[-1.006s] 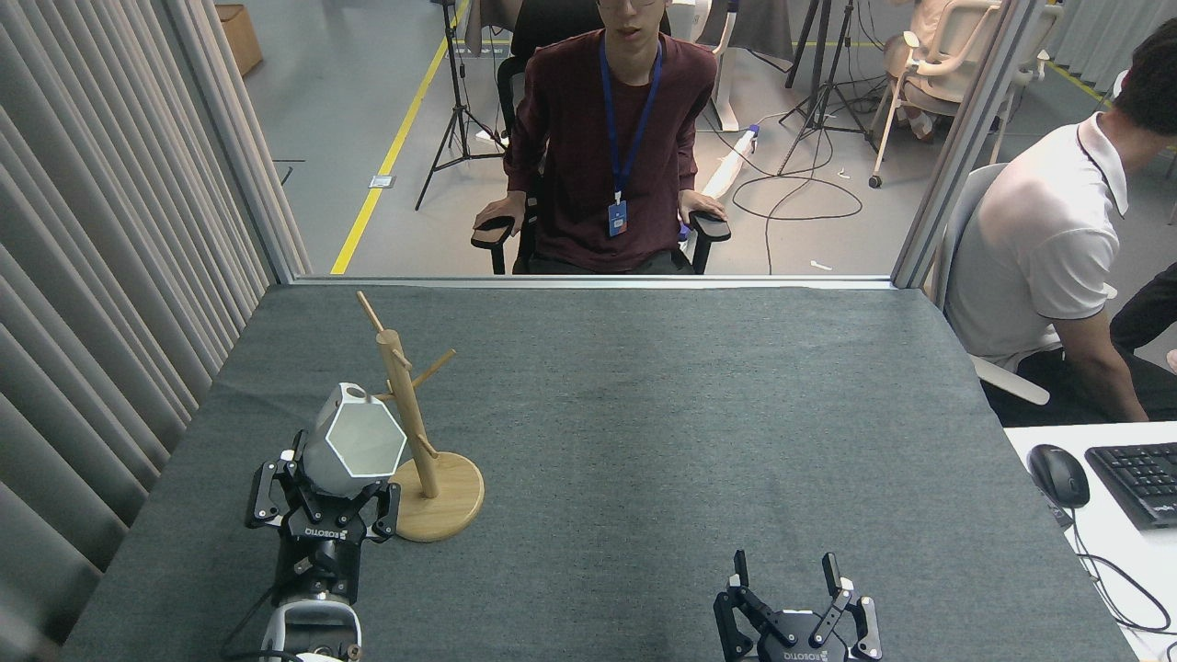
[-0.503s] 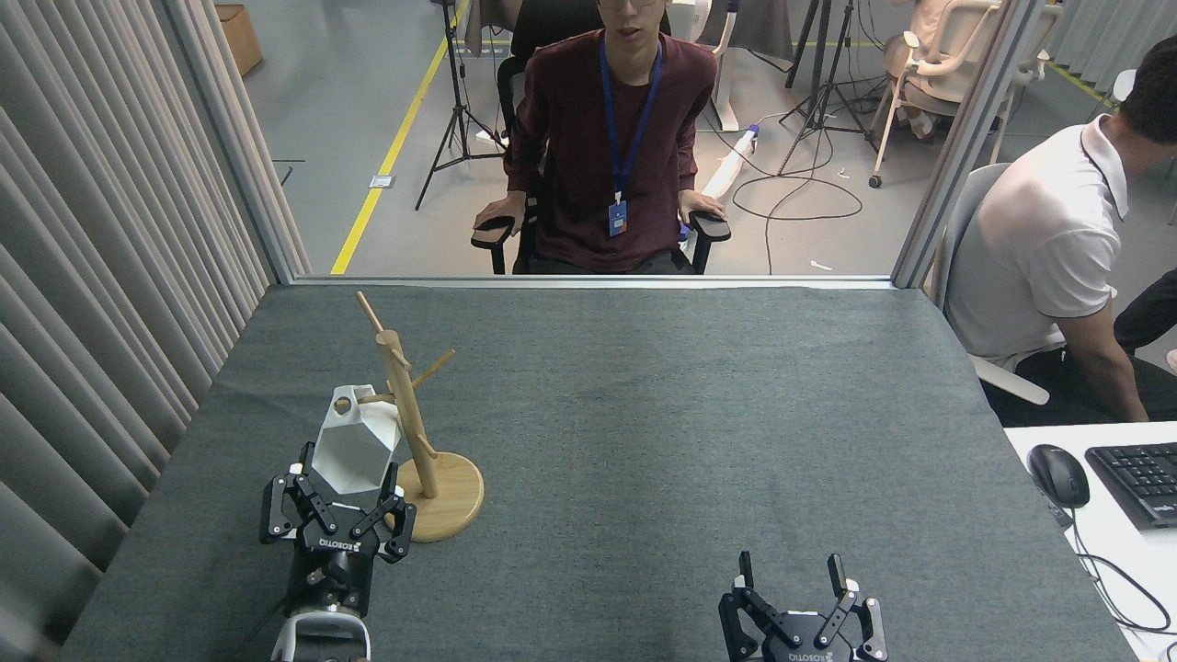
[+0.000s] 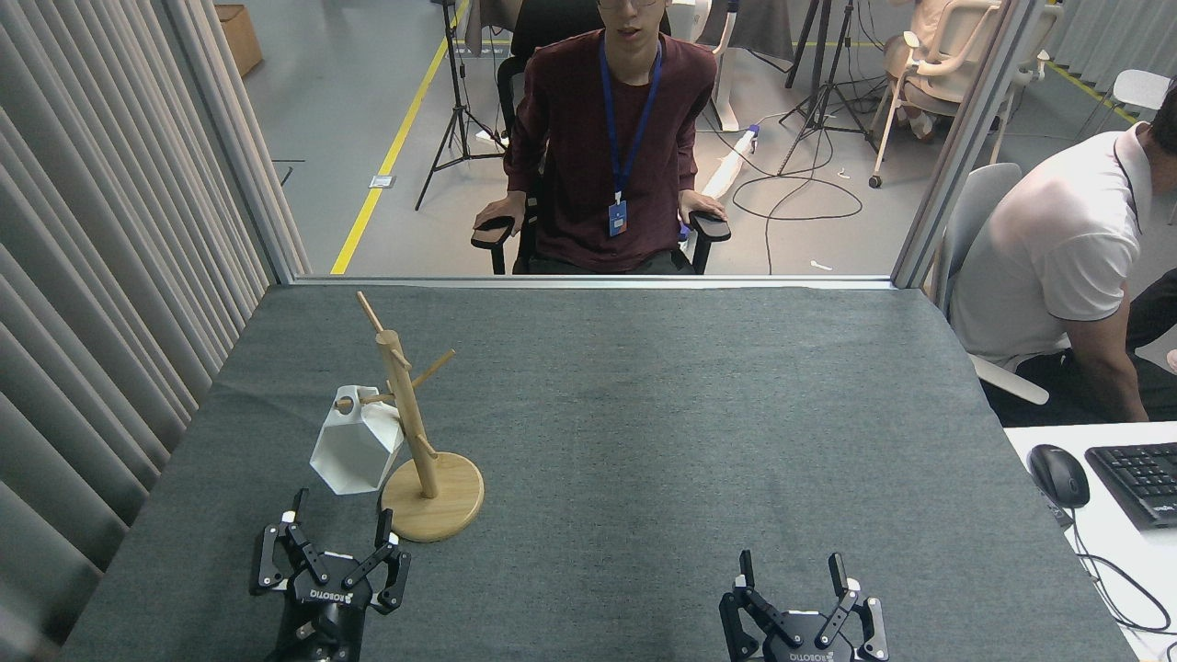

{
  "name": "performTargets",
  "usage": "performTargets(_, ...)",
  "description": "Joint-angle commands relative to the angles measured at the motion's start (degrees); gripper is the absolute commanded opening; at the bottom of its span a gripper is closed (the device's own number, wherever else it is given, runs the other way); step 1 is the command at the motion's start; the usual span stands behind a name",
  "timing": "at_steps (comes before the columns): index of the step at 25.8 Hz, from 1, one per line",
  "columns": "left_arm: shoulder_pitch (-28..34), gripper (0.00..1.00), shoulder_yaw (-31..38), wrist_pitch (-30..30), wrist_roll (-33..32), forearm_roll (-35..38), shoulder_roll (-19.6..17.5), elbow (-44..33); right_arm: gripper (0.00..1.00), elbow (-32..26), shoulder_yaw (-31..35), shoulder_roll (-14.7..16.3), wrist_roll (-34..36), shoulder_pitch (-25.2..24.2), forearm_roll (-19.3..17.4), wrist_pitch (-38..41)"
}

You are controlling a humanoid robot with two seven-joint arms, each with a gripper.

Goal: Hang cup on storage rack

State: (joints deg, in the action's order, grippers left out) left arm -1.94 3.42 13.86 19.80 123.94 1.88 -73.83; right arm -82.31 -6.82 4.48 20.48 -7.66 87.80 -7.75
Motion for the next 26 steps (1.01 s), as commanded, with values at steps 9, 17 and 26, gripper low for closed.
performTargets(9, 13.8, 1.0, 0.6, -18.3, -1.7, -28.8, -1.6, -21.5, 0.99, -2.9, 4.3, 4.3, 0.5, -2.6, -0.4, 3.0)
performTargets(17, 19.0, 1.0, 0.8, -29.1, -3.9, -37.8, -2.5, -25.1, 0.99, -6.1, 5.9, 3.7, 0.6, -4.5, -0.4, 6.5)
performTargets(26, 17.9, 1.0, 0.3, -20.5, -4.1, -36.8, -1.4, -20.9, 0.99, -6.1, 5.9, 3.2, 0.5, -5.0, -0.4, 6.3)
